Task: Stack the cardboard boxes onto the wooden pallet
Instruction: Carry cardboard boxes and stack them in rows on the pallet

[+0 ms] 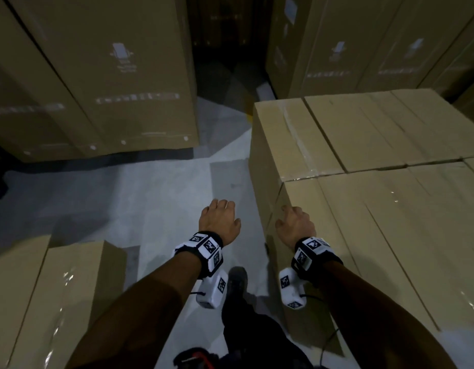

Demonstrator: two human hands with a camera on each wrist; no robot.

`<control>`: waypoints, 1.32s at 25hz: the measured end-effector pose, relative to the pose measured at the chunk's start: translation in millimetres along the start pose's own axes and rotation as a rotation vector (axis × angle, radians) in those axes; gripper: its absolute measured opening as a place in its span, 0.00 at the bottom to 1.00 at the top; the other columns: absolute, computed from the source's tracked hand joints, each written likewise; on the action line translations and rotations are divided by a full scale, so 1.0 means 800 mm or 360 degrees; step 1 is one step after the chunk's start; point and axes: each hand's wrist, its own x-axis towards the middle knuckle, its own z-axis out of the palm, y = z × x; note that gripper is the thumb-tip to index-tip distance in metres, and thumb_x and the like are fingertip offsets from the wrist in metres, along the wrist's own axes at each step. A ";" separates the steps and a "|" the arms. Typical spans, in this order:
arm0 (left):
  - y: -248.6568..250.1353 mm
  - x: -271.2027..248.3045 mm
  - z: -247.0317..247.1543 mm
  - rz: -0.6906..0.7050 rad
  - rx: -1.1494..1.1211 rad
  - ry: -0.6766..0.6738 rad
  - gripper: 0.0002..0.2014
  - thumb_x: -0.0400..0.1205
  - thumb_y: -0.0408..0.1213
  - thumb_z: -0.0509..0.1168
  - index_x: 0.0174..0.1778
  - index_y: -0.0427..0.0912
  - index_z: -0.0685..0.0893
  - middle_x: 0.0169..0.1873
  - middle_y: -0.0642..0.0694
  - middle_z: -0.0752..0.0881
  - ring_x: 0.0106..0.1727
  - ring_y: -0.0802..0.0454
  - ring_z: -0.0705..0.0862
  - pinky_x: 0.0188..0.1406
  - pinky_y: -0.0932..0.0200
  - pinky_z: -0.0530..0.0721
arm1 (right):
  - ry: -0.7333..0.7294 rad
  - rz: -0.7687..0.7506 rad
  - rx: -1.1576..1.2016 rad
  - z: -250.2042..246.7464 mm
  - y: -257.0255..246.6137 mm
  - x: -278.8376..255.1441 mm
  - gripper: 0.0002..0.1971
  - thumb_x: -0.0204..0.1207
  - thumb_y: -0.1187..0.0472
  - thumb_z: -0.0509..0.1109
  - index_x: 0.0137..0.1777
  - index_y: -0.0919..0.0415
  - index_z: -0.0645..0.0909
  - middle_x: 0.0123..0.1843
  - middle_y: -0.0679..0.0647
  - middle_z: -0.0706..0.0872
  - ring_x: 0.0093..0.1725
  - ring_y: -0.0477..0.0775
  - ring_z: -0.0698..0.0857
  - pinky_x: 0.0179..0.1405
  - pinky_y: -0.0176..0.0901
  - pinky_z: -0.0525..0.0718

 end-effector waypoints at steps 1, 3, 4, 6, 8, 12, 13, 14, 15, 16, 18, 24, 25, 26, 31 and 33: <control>-0.007 0.041 -0.011 0.0011 -0.0002 -0.0009 0.25 0.87 0.48 0.56 0.79 0.40 0.69 0.77 0.41 0.73 0.79 0.42 0.66 0.74 0.48 0.68 | -0.0003 0.0023 0.0016 -0.005 -0.008 0.039 0.24 0.82 0.51 0.60 0.77 0.56 0.69 0.73 0.61 0.75 0.70 0.67 0.75 0.66 0.57 0.77; -0.017 0.112 -0.039 0.0037 0.0001 -0.0023 0.25 0.88 0.48 0.56 0.79 0.40 0.69 0.77 0.41 0.73 0.78 0.42 0.67 0.73 0.48 0.69 | -0.0033 0.0082 0.0056 -0.019 -0.022 0.102 0.24 0.82 0.51 0.59 0.77 0.56 0.68 0.72 0.62 0.75 0.69 0.67 0.76 0.67 0.57 0.77; -0.020 0.151 -0.056 0.0066 0.0023 -0.0007 0.25 0.87 0.48 0.56 0.79 0.40 0.69 0.77 0.41 0.73 0.78 0.42 0.68 0.73 0.48 0.69 | -0.0050 0.0109 0.0072 -0.031 -0.031 0.135 0.24 0.82 0.50 0.59 0.77 0.56 0.68 0.72 0.62 0.75 0.70 0.67 0.75 0.68 0.58 0.76; -0.025 0.218 -0.085 0.0104 0.0009 0.0020 0.25 0.87 0.48 0.56 0.78 0.40 0.69 0.76 0.41 0.74 0.77 0.42 0.69 0.72 0.48 0.70 | -0.0052 0.0150 0.0111 -0.058 -0.044 0.188 0.25 0.83 0.49 0.59 0.78 0.55 0.68 0.74 0.61 0.74 0.72 0.67 0.74 0.70 0.59 0.75; -0.021 0.274 -0.110 0.0152 -0.0010 0.0020 0.25 0.87 0.48 0.56 0.78 0.40 0.70 0.76 0.40 0.74 0.76 0.42 0.69 0.72 0.47 0.70 | -0.0043 0.0191 0.0148 -0.086 -0.054 0.230 0.26 0.84 0.48 0.59 0.79 0.56 0.67 0.76 0.62 0.73 0.74 0.67 0.73 0.73 0.59 0.74; -0.007 0.391 -0.142 0.0293 0.0013 -0.0034 0.25 0.87 0.48 0.57 0.77 0.39 0.71 0.75 0.40 0.74 0.76 0.42 0.69 0.72 0.46 0.71 | 0.0047 0.0342 0.0213 -0.123 -0.055 0.305 0.26 0.84 0.49 0.62 0.80 0.55 0.67 0.77 0.61 0.73 0.74 0.66 0.74 0.73 0.59 0.74; -0.003 0.416 -0.144 0.0338 0.0027 -0.0045 0.24 0.87 0.48 0.57 0.77 0.39 0.71 0.75 0.40 0.74 0.76 0.42 0.69 0.72 0.46 0.71 | 0.0058 0.0394 0.0238 -0.126 -0.051 0.319 0.26 0.84 0.50 0.62 0.80 0.55 0.67 0.77 0.61 0.74 0.73 0.66 0.74 0.72 0.60 0.75; 0.001 0.449 -0.148 0.0407 0.0052 -0.0061 0.24 0.87 0.48 0.57 0.76 0.39 0.71 0.74 0.40 0.75 0.75 0.42 0.70 0.72 0.46 0.72 | 0.0063 0.0464 0.0274 -0.127 -0.047 0.338 0.26 0.84 0.50 0.62 0.80 0.55 0.67 0.77 0.61 0.73 0.73 0.66 0.74 0.72 0.60 0.76; 0.004 0.475 -0.150 0.0464 0.0080 -0.0075 0.23 0.87 0.48 0.57 0.74 0.39 0.72 0.73 0.39 0.76 0.74 0.41 0.71 0.71 0.46 0.73 | 0.0064 0.0529 0.0311 -0.127 -0.043 0.352 0.26 0.84 0.50 0.63 0.81 0.55 0.66 0.76 0.61 0.73 0.73 0.66 0.74 0.71 0.60 0.77; 0.007 0.510 -0.152 0.0538 0.0109 -0.0091 0.21 0.87 0.47 0.56 0.73 0.39 0.73 0.72 0.39 0.77 0.73 0.41 0.72 0.69 0.46 0.73 | 0.0086 0.0599 0.0349 -0.128 -0.039 0.374 0.26 0.84 0.49 0.63 0.81 0.55 0.66 0.76 0.61 0.73 0.72 0.66 0.75 0.70 0.60 0.77; 0.012 0.573 -0.153 0.0668 0.0147 -0.0160 0.20 0.87 0.46 0.56 0.72 0.40 0.73 0.71 0.39 0.77 0.72 0.41 0.72 0.68 0.47 0.73 | 0.0123 0.0746 0.0411 -0.127 -0.034 0.409 0.26 0.84 0.49 0.63 0.80 0.55 0.67 0.75 0.61 0.74 0.70 0.65 0.76 0.68 0.61 0.79; 0.049 0.731 -0.167 0.1025 0.0246 -0.0423 0.17 0.84 0.45 0.57 0.65 0.39 0.76 0.67 0.40 0.79 0.68 0.41 0.74 0.64 0.46 0.76 | 0.0146 0.1412 0.0704 -0.128 -0.045 0.463 0.26 0.83 0.48 0.63 0.79 0.55 0.67 0.75 0.63 0.73 0.71 0.69 0.75 0.69 0.59 0.77; 0.057 0.745 -0.169 0.1040 0.0245 -0.0450 0.18 0.84 0.44 0.57 0.66 0.39 0.76 0.67 0.40 0.79 0.68 0.40 0.74 0.64 0.46 0.75 | 0.0172 0.1505 0.0794 -0.129 -0.045 0.466 0.26 0.83 0.49 0.64 0.79 0.56 0.68 0.75 0.63 0.73 0.71 0.69 0.75 0.70 0.59 0.77; 0.067 0.761 -0.172 0.1062 0.0250 -0.0484 0.18 0.84 0.43 0.57 0.68 0.39 0.76 0.68 0.39 0.78 0.69 0.40 0.74 0.65 0.46 0.74 | 0.0215 0.1608 0.0904 -0.129 -0.044 0.469 0.26 0.82 0.50 0.64 0.79 0.56 0.68 0.75 0.64 0.73 0.72 0.70 0.75 0.71 0.58 0.76; 0.102 0.816 -0.158 0.1072 0.0204 -0.0567 0.19 0.84 0.43 0.60 0.69 0.38 0.76 0.69 0.37 0.78 0.70 0.37 0.76 0.66 0.45 0.76 | 0.0423 0.2057 0.1249 -0.118 -0.033 0.461 0.27 0.83 0.54 0.64 0.81 0.60 0.67 0.77 0.68 0.71 0.75 0.71 0.73 0.73 0.56 0.72; 0.117 0.833 -0.149 0.0986 0.0177 -0.0651 0.23 0.85 0.44 0.60 0.74 0.38 0.73 0.74 0.36 0.75 0.73 0.35 0.74 0.68 0.45 0.75 | 0.0496 0.2238 0.1301 -0.113 -0.020 0.461 0.26 0.82 0.55 0.64 0.79 0.61 0.69 0.76 0.68 0.73 0.75 0.71 0.73 0.74 0.57 0.73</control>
